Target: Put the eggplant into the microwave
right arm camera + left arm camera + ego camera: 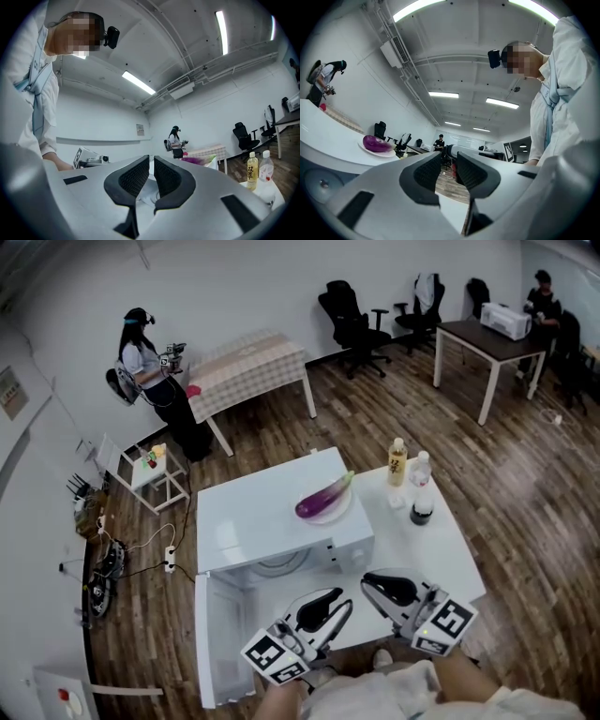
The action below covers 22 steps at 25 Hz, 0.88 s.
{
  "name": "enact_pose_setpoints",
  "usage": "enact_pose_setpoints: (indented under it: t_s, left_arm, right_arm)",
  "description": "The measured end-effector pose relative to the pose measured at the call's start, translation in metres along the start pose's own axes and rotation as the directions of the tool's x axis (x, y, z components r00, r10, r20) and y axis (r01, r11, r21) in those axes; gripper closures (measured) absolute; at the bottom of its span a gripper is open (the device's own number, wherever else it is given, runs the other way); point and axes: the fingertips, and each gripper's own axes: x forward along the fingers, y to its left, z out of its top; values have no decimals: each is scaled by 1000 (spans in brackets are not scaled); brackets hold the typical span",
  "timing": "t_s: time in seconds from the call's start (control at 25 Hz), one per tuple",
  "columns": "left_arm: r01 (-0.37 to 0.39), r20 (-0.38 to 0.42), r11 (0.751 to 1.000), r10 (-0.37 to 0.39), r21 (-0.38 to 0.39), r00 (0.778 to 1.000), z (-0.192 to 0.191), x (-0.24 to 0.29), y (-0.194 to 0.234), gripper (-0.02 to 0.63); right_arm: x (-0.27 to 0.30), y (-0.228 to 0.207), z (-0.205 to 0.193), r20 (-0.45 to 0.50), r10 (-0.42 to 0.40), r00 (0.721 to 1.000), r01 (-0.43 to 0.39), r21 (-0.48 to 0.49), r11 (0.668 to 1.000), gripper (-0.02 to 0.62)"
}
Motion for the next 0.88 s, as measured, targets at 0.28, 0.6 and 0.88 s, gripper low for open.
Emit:
enact_pose_setpoints:
  t_s: [0.28, 0.6, 0.88]
  left_arm:
    - [16, -27, 1000, -16, 22, 999, 8, -7, 26, 470]
    - [6, -54, 997, -2, 76, 999, 29, -8, 61, 425]
    - [-51, -112, 986, 70, 161, 991, 47, 4, 102, 397]
  right_arm:
    - [18, 3, -8, -6, -36, 999, 36, 5, 999, 560]
    - [30, -1, -9, -17, -65, 998, 65, -5, 998, 560]
    - [35, -15, -8, -23, -92, 996, 91, -20, 996, 560]
